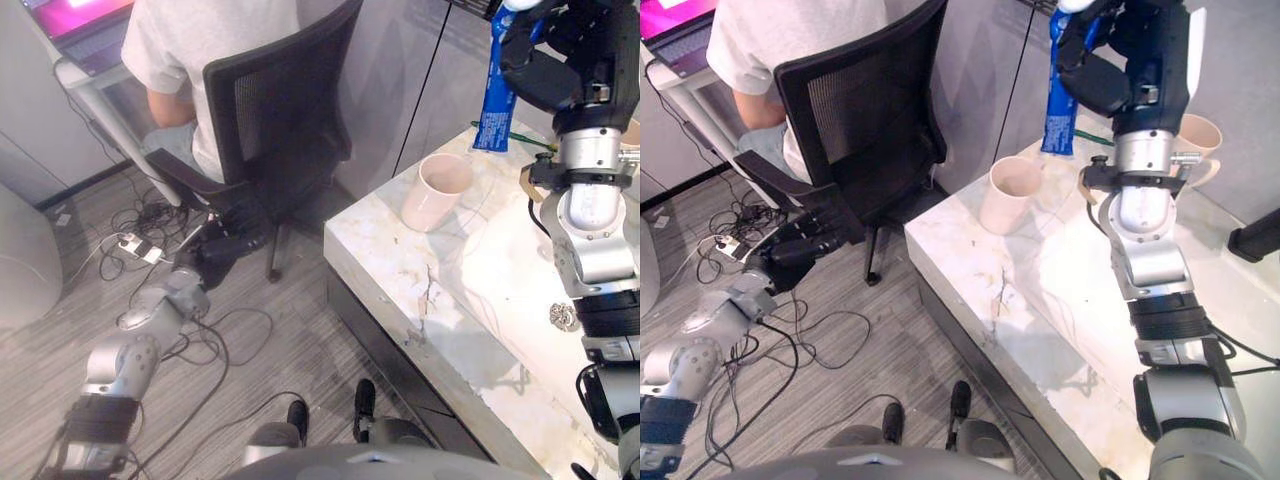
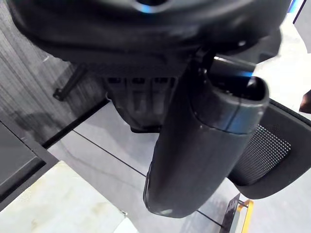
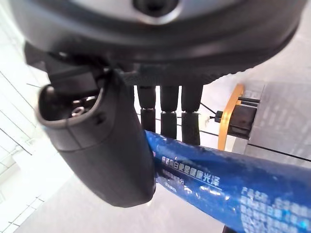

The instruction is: Organize the bathroom.

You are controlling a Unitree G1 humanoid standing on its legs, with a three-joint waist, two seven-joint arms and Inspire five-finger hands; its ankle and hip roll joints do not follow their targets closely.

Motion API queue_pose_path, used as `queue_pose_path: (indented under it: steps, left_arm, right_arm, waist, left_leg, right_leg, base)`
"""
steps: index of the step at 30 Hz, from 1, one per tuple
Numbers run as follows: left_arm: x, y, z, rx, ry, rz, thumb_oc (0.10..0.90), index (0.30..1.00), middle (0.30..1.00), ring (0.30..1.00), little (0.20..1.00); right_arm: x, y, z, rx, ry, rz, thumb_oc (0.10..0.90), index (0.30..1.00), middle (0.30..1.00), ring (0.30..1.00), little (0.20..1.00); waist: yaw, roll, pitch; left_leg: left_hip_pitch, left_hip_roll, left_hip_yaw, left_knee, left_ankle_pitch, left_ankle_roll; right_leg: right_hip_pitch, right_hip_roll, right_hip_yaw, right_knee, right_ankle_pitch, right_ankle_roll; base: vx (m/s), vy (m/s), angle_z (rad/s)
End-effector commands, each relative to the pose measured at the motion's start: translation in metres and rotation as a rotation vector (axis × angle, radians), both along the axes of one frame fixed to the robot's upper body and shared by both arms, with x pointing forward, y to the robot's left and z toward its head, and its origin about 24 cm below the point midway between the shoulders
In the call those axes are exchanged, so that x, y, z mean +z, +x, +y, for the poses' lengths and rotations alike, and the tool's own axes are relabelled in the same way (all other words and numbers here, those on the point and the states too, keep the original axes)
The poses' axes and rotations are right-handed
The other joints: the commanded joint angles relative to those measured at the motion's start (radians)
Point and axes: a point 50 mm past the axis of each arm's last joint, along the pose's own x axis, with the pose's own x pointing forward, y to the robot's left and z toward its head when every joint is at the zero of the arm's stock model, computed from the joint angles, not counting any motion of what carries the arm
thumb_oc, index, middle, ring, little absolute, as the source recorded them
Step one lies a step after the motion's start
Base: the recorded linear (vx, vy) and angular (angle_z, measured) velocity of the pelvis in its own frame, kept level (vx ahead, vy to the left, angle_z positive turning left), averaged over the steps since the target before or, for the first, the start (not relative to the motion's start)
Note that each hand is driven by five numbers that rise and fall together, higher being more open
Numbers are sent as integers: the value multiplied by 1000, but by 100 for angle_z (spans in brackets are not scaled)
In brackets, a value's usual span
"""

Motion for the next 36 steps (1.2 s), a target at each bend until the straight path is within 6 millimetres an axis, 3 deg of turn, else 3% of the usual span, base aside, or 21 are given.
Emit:
queue_pose_path:
  steps: [1,17,29,36]
  left_arm:
    - [38,0,5,-24,49,-198,800,900,900,900,900]
    - [35,-4,10,-5,32,-179,800,900,900,900,900]
    - [29,-7,5,21,15,-167,800,900,900,900,900]
    - [29,-9,7,39,18,-161,800,900,900,900,900]
  right_arm:
    - [43,-17,13,87,-37,-219,400,300,300,300,300]
    - [12,-19,35,181,-64,-131,400,300,300,300,300]
    - [-7,-47,44,47,14,-332,400,300,300,300,300]
    - [-13,-52,47,41,33,-357,400,300,300,300,300]
  waist:
    - [13,-48,-161]
    - [5,-45,-159]
    - [-9,-21,-151]
    - [-14,-15,-151]
  left_leg:
    - [-21,-58,92,-2,-23,24]
    - [-18,-60,101,-2,-30,30]
    - [-8,-64,105,-2,-38,41]
    - [-4,-65,111,-2,-40,44]
  right_leg:
    - [76,-3,-2,-5,-86,99]
    - [83,-1,3,-5,-96,97]
    - [87,2,19,-2,-101,96]
    - [87,1,22,0,-103,97]
  base:
    - [0,0,0]
    - [13,1,1]
    - [24,4,-1]
    - [0,0,0]
